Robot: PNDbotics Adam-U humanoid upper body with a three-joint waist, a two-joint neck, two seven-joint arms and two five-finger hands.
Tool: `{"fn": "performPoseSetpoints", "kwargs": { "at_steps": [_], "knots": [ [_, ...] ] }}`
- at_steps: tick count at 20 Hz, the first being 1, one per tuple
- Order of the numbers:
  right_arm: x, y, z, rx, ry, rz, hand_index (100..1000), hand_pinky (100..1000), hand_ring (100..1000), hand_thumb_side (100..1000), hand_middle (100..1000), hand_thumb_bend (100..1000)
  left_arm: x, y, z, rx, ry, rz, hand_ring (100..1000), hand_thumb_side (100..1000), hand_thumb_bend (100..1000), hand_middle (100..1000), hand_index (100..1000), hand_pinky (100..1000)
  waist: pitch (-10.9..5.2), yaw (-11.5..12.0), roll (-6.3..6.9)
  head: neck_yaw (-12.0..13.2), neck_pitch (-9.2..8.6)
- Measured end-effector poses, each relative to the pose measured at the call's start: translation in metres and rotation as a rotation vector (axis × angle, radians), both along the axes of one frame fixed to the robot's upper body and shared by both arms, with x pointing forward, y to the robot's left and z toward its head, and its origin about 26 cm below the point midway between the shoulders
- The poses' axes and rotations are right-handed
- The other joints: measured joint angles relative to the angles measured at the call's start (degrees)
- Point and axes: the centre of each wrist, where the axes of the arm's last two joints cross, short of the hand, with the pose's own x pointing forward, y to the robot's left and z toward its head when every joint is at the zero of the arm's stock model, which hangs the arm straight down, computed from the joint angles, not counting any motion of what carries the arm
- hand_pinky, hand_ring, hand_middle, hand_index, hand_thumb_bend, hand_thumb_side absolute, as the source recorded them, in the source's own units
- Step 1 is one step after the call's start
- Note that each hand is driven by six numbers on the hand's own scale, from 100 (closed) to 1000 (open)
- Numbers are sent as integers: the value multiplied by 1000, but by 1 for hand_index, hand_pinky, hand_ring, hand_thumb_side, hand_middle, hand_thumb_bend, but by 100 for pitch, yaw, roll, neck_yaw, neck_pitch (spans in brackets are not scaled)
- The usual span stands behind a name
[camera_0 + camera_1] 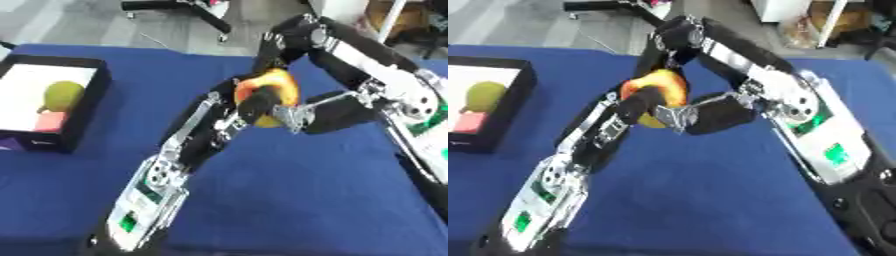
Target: Pick up the objects with one hand, pass them to the other hand, and then place them into the box on the other side of the table.
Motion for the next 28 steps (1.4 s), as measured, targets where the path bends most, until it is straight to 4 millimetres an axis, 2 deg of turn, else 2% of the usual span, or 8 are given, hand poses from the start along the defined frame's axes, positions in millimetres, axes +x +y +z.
{"fn": "performPoseSetpoints", "kwargs": {
  "at_steps": [5,14,18,20,25,28],
  "knots": [
    [0,0,0,3,3,-5,168,244,487,100,460,100,-1,-1,0,-13,1,-36,843,590,451,559,779,896,3,-7,4,0,0],
    [1,-1,4,21,0,-14,169,245,487,100,459,100,-1,-2,2,1,-34,-143,828,401,311,543,777,880,3,-6,4,-9,0],
    [1,-1,7,34,-6,-17,169,246,486,100,458,100,-1,-2,1,7,-50,-180,814,326,195,530,774,868,3,-6,4,-10,0],
    [1,-2,8,36,-6,-18,169,246,487,100,459,100,-1,-2,1,5,-53,-193,795,282,100,509,760,850,3,-6,4,-11,0],
    [1,-2,8,40,-3,-20,165,236,482,100,453,100,0,-2,0,-6,-47,-204,759,267,100,472,729,819,3,-6,3,-14,0],
    [1,-2,8,40,1,-27,164,232,480,100,451,100,0,-2,-1,-16,-39,-194,749,290,100,461,715,813,3,-6,3,-14,0]
  ]
}}
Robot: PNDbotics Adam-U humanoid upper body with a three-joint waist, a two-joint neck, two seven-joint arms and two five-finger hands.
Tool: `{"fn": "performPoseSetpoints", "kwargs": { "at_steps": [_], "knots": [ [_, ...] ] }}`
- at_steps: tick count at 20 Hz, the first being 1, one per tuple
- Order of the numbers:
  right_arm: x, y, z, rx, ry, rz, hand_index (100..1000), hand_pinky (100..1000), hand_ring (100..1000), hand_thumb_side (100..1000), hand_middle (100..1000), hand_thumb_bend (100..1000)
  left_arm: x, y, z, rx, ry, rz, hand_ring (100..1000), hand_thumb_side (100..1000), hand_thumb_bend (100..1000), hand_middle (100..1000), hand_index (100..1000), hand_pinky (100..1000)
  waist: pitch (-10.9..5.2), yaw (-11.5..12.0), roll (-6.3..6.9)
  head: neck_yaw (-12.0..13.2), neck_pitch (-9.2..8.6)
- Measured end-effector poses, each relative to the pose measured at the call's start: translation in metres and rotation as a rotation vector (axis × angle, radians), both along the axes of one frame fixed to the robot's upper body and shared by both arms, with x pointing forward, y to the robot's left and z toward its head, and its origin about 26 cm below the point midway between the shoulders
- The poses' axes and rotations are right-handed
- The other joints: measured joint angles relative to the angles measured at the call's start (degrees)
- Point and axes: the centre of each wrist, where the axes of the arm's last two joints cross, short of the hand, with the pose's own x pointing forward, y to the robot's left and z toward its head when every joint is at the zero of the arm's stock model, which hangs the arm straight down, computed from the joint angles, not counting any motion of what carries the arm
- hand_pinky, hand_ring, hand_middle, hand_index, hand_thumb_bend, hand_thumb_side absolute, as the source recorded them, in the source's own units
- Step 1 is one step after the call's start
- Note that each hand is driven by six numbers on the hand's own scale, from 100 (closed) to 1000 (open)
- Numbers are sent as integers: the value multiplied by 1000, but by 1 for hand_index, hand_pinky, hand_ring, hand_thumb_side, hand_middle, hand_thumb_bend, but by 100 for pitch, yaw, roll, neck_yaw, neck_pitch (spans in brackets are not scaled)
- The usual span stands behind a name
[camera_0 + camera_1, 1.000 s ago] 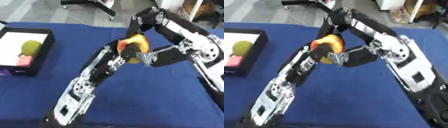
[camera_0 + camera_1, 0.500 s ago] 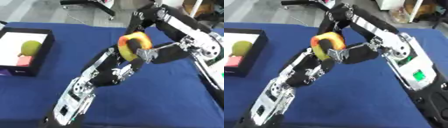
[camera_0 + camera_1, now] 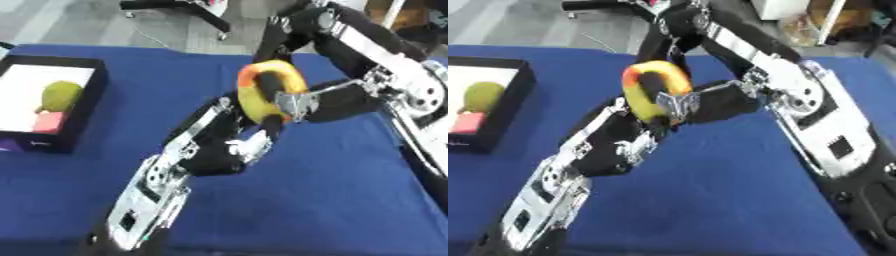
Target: Pick up the objects with one hand, pass them to the other hand, and then place them into the box on the other side of the table.
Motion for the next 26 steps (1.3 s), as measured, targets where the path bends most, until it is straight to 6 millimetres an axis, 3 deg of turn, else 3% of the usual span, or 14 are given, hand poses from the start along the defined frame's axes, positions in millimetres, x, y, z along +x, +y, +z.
{"fn": "performPoseSetpoints", "kwargs": {
  "at_steps": [7,14,19,22,26],
  "knots": [
    [0,0,0,-11,2,-11,162,231,481,100,453,100,0,0,-1,-24,30,48,753,352,100,467,716,815,0,-7,-1,-8,0],
    [0,1,-3,-30,14,-12,162,248,498,100,470,100,1,-1,-3,-56,78,110,618,401,100,337,574,726,0,-30,-1,-19,0],
    [-1,2,-5,-39,21,-9,221,362,582,100,544,100,1,-3,-4,-93,121,172,572,352,100,288,525,692,0,-39,-1,-20,0],
    [-1,1,-6,-48,18,-7,337,488,687,100,654,100,1,-4,-4,-107,137,195,572,349,100,285,522,693,0,-50,-1,-20,0],
    [-1,1,-7,-64,10,5,465,590,796,100,785,100,1,-4,-4,-114,145,214,572,352,100,283,520,695,0,-62,-1,-12,0]
  ]
}}
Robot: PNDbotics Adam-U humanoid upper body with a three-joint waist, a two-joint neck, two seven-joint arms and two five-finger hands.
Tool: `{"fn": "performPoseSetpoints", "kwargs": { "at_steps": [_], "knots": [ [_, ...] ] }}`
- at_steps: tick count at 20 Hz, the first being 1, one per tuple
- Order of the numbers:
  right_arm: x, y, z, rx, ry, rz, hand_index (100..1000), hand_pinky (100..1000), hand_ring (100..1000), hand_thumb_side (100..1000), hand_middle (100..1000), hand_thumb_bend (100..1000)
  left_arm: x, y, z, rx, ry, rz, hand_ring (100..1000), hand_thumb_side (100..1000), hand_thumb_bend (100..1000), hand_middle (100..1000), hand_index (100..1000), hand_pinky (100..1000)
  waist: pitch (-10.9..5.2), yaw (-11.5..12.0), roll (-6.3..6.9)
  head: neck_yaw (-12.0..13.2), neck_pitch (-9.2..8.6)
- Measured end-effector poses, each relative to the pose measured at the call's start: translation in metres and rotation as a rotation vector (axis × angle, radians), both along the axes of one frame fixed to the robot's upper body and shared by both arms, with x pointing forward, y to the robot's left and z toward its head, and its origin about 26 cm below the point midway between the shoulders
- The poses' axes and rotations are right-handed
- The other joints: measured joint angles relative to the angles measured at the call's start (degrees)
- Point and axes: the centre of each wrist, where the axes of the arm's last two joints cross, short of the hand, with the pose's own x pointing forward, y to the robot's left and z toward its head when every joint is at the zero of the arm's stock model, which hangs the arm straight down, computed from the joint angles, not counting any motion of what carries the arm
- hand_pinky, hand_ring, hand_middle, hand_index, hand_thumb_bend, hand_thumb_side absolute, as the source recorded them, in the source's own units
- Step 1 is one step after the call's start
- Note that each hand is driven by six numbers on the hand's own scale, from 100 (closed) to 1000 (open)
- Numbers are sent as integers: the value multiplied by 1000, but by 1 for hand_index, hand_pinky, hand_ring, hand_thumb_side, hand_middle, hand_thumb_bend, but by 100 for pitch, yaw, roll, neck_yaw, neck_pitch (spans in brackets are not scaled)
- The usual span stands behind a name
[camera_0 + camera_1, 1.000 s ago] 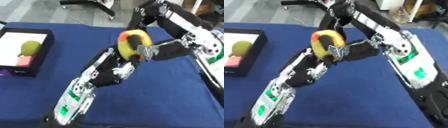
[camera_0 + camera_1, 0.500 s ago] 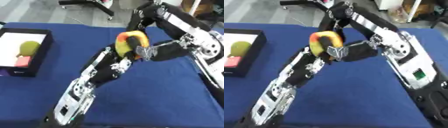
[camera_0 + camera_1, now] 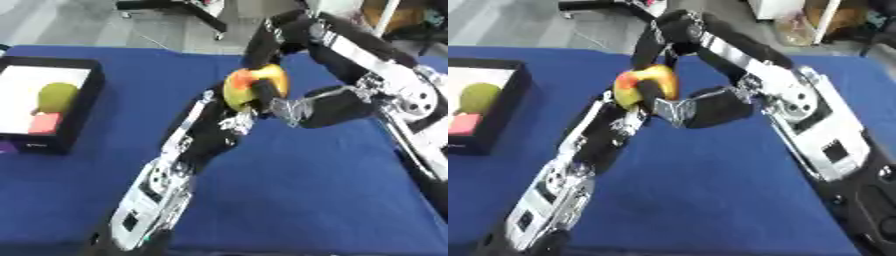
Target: Pick up the objects with one hand, pass them to the other hand, and then place them into the box on the other side of the table.
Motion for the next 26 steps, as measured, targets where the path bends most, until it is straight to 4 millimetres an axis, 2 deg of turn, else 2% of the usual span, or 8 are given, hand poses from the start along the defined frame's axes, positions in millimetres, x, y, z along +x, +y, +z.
{"fn": "performPoseSetpoints", "kwargs": {
  "at_steps": [7,8,9,10,12,16,26],
  "knots": [
    [0,-1,1,-15,-13,31,645,719,920,100,924,100,0,0,0,0,2,20,572,359,100,283,521,694,0,-4,-1,20,0],
    [1,-1,2,-15,-18,38,666,732,932,163,937,100,0,0,0,-1,2,23,572,360,100,283,521,694,-1,-4,-1,24,0],
    [1,-2,3,-15,-24,46,705,750,950,330,957,127,0,0,0,-1,2,27,572,361,100,284,521,694,-1,-4,-1,31,0],
    [1,-3,4,-15,-31,53,726,759,958,384,968,161,1,1,0,-4,3,35,572,362,100,284,521,694,-1,-4,-2,37,0],
    [1,-4,7,-10,-48,73,757,770,965,438,982,202,2,3,1,-8,4,51,571,364,100,284,521,693,-2,-4,-4,47,0],
    [2,-6,12,9,-76,98,779,778,968,475,987,232,4,5,3,-16,0,75,570,366,100,284,521,692,-3,-3,-15,62,0],
    [4,-12,16,71,-89,91,779,776,942,484,959,231,10,10,7,-33,-16,135,563,365,100,280,517,681,-6,-1,-28,92,0]
  ]
}}
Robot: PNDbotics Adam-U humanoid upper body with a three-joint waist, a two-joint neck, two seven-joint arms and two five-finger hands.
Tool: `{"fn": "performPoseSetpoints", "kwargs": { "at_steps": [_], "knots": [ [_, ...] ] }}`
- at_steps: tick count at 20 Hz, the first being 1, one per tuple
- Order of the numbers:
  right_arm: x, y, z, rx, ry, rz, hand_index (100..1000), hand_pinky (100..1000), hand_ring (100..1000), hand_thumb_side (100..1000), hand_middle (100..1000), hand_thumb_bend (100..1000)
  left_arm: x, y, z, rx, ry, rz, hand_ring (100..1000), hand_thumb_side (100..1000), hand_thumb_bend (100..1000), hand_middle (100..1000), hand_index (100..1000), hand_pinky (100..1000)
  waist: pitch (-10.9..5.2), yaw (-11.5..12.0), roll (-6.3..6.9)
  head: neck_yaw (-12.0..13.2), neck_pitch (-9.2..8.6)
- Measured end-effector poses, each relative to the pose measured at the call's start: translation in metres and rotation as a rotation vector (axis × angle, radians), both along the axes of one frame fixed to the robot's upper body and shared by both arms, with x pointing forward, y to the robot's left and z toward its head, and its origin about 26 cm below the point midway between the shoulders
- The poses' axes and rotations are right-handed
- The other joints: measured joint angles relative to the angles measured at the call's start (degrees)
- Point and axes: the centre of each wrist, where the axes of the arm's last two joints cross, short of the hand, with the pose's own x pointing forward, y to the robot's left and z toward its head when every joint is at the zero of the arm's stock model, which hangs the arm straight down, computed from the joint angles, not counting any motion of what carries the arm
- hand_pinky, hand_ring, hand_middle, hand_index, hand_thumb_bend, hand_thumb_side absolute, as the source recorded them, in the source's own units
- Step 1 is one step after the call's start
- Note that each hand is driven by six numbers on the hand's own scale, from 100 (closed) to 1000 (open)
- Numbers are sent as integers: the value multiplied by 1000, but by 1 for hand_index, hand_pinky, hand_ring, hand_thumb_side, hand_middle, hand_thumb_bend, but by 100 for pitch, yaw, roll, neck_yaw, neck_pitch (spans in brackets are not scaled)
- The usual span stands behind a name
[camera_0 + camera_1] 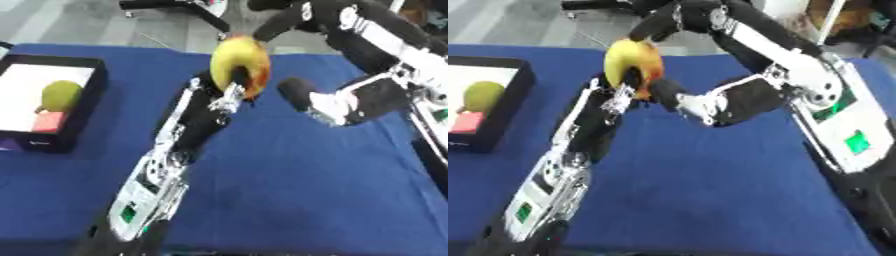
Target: Pick up the objects with one hand, pass them to the other hand, and then place them into the box on the other side of the table.
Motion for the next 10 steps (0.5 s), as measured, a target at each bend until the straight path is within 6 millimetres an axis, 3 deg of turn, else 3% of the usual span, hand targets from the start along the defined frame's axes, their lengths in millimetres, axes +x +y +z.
{"fn": "performPoseSetpoints", "kwargs": {
  "at_steps": [5,10],
  "knots": [
    [2,-12,9,64,-37,-30,779,771,908,479,921,228,7,7,7,-10,-30,73,561,366,100,280,517,679,-45,3,-7,57,0],
    [4,-29,15,137,-66,-68,775,769,896,471,905,219,17,28,17,1,-74,185,563,368,100,279,517,680,-69,-4,-4,230,0]
  ]
}}
